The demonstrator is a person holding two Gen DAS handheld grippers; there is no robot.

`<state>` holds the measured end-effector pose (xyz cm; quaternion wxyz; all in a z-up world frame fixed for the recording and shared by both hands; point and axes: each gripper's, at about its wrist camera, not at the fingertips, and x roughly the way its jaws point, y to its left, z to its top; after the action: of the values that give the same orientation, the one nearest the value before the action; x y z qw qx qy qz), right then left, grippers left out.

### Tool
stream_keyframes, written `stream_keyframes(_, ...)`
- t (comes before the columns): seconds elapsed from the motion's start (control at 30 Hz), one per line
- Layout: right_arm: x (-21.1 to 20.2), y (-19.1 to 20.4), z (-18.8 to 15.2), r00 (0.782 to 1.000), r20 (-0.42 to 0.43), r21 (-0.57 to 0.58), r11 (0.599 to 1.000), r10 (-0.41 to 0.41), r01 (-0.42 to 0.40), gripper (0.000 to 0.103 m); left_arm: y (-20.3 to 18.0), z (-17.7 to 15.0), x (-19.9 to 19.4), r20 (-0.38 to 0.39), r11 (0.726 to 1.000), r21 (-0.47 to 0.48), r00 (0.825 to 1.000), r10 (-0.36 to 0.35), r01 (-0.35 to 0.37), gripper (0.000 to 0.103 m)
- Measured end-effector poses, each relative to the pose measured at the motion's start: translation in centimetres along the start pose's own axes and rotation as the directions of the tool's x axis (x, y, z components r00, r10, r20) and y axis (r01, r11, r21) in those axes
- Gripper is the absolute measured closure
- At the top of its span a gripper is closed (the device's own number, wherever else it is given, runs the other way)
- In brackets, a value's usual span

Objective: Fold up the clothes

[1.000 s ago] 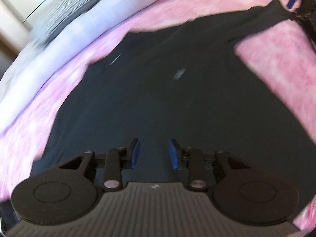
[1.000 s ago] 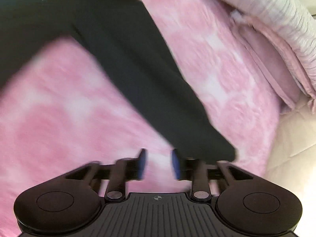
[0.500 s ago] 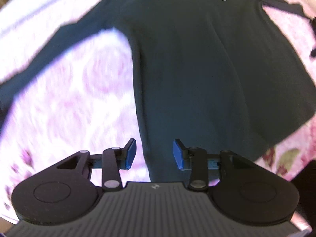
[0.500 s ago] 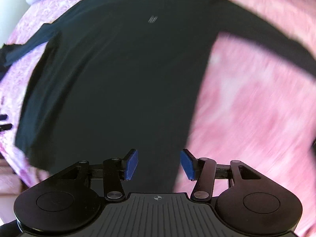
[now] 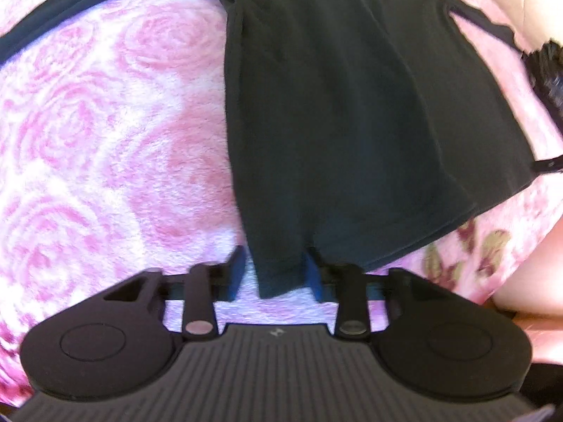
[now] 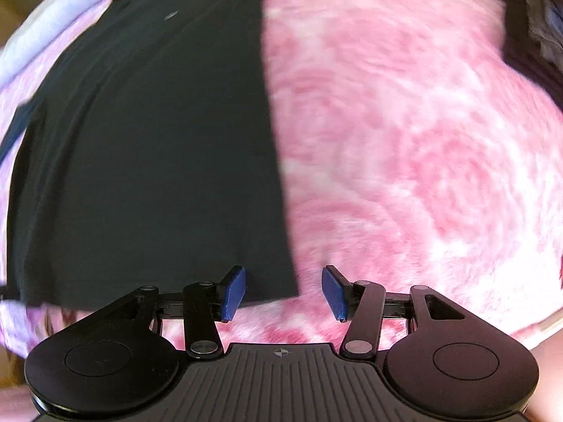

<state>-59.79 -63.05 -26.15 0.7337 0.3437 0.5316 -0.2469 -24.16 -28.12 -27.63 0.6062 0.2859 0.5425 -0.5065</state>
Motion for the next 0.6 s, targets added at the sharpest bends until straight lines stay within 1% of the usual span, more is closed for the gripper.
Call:
stream_keyframes(0.03,0.3,-0.7,0.0,1.0,0.008,0.038,0.999,0.021,-0.021,0.051,-0.3,0.0,-0.1,0.001,1.0,0.01,1.0,0.003,-0.003,0.096)
stream_keyframes(0.07,0.4,-1.1,0.0,0.999,0.017,0.056,0.998,0.037,-0.038,0.051,-0.6,0.0,-0.1,0.002,1.0,0.021,1.0,0.007,-0.007,0.099)
stream_keyframes(0.1,0.6,-1.4,0.0,0.998,0.027,0.073,0.996,0.054,-0.055,0.052,-0.9,-0.1,-0.2,0.004,0.999,0.033,1.0,0.011,-0.011,0.1)
stream_keyframes(0.17,0.7,-2.1,0.4,0.997,0.008,0.082,0.994,0.072,-0.072,0.093,-1.4,-0.1,-0.5,0.013,0.999,0.044,1.0,0.011,-0.011,0.1)
stream_keyframes(0.2,0.7,-2.4,0.6,0.997,-0.002,0.086,0.993,0.081,-0.08,0.099,-1.5,-0.1,-0.9,0.015,0.999,0.043,1.0,0.009,-0.009,0.1)
stream_keyframes(0.23,-0.1,-2.7,0.9,0.997,-0.002,0.065,0.995,0.073,-0.073,0.101,-1.7,-0.2,-1.6,0.02,0.999,0.037,1.0,0.006,-0.006,0.1)
stream_keyframes(0.33,-2.7,-3.8,1.5,0.999,0.004,-0.003,0.999,0.047,-0.047,0.102,-1.8,-1.1,-3.3,0.033,1.0,0.008,0.999,0.014,-0.014,0.101)
stream_keyframes(0.4,-2.6,-4.7,1.2,1.0,0.002,0.014,1.0,0.021,-0.021,0.102,-2.1,-1.6,-2.6,0.015,0.999,-0.012,0.999,0.03,-0.03,0.1)
stream_keyframes(0.43,-2.1,-5.3,1.1,1.0,-0.01,0.033,0.999,0.025,-0.024,0.102,-2.0,-2.0,-2.1,0.004,0.999,-0.026,0.999,0.036,-0.036,0.1)
stream_keyframes(0.5,-1.1,-5.2,1.1,1.0,-0.024,0.003,1.0,0.016,-0.016,0.101,-2.1,-2.3,-1.2,-0.011,0.998,-0.043,0.999,0.042,-0.042,0.1)
stream_keyframes(0.6,-0.6,-4.8,1.3,1.0,-0.022,-0.03,1.0,-0.006,0.005,0.101,-2.5,-2.3,-1.4,-0.023,0.997,-0.051,0.998,0.061,-0.062,0.099)
